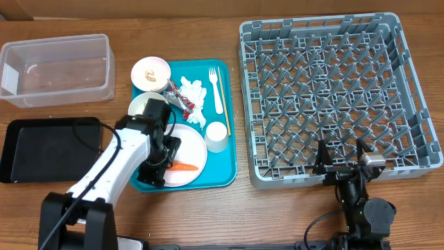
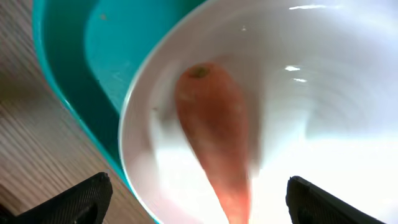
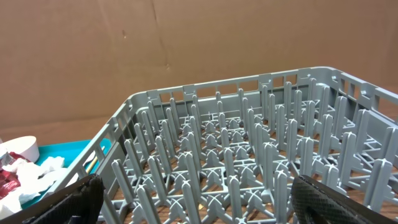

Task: Sort waste into correct bins and load items into the dishwasher rack
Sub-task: 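Lower the left gripper and close it on the orange carrot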

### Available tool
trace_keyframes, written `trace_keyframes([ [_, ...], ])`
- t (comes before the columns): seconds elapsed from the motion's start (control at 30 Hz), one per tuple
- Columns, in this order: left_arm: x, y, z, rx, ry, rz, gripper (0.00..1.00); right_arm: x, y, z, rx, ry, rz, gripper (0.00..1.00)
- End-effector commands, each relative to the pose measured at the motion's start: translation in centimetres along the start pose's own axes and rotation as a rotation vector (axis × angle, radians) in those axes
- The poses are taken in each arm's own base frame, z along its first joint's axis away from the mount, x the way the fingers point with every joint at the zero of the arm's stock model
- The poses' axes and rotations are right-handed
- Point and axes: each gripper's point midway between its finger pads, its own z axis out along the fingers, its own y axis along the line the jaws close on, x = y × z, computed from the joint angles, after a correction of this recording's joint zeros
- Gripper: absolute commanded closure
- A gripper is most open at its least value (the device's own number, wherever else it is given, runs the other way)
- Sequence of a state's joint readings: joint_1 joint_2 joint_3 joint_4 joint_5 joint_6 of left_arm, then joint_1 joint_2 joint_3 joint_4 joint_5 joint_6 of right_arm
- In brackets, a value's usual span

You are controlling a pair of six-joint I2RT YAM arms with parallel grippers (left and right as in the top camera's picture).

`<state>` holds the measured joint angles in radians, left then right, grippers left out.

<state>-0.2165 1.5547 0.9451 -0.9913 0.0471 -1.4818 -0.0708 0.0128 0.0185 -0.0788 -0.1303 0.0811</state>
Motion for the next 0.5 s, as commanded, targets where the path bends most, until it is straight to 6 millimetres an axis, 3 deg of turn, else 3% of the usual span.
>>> trace_keyframes([
  [0.0, -0.8, -2.1, -3.5, 0.081, -0.067, 0.041, 0.06, 0.1, -0.2, 0.0, 0.008, -0.006, -0.004, 0.00],
  [0.17, -0.1, -3.3, -3.6, 0.124, -0.027, 0.055, 0.00, 0.1, -0.2, 0.0, 0.008, -0.006, -0.004, 0.00],
  [0.47, 3.1, -3.3, -0.7, 0.044, 0.006, 0.092, 0.00, 0.1, -0.2, 0.0, 0.008, -0.006, -0.004, 0.00],
])
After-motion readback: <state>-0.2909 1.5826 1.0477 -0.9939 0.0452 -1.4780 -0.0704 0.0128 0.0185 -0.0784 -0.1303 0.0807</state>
